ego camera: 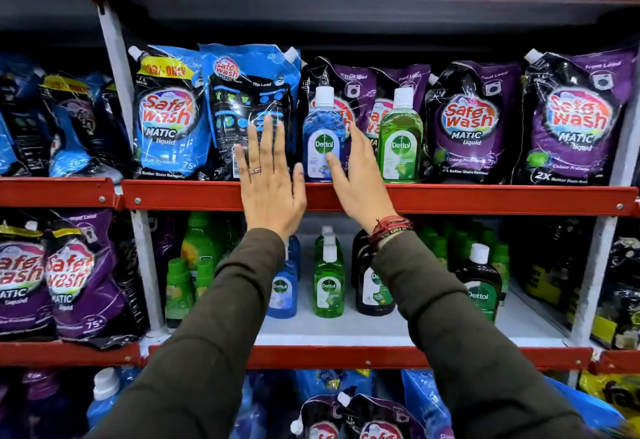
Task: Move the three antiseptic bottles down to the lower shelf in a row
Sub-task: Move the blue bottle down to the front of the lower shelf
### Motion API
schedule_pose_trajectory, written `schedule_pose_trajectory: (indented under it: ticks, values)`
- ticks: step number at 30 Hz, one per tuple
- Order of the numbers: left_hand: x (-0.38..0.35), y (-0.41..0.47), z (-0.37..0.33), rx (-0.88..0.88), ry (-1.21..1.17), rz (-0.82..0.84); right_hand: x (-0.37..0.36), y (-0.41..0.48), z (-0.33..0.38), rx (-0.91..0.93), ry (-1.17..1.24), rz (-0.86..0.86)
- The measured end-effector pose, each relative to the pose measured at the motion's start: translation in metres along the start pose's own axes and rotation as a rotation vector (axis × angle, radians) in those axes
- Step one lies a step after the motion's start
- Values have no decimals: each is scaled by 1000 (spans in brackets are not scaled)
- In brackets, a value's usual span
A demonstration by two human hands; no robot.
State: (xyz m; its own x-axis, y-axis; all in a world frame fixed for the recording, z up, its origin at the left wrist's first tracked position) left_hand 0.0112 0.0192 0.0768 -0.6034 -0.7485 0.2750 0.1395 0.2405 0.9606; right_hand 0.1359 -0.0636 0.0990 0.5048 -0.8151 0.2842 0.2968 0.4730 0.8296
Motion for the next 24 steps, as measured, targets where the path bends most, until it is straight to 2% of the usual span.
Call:
schedule_pose_trajectory:
  ticks: [4,8,21,24]
  values:
    - [-15,-1,26,71,70,85,-8,23,-16,-198,90,106]
    - [-20,0,27,66,71,74,-13,33,-27,-294,142,141]
    - [-23,-1,29,64,79,81,10,34,-4,-174,303,-73]
    - [-20,-2,29,72,82,88,16,30,10,-147,333,-67]
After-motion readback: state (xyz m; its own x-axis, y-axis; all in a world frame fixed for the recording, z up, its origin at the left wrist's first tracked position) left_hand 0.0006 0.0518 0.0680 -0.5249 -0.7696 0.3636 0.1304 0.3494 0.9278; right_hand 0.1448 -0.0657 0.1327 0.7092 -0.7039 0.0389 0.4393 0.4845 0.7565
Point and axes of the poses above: each hand's wrist, its own y-axis towards the middle knuckle, its own x-axis out of the back of the hand, z = x × y, the point moved 8 cm from there along y, towards the middle knuckle, and after that the axes turned 13 degrees about y, right-handed, at the moved point
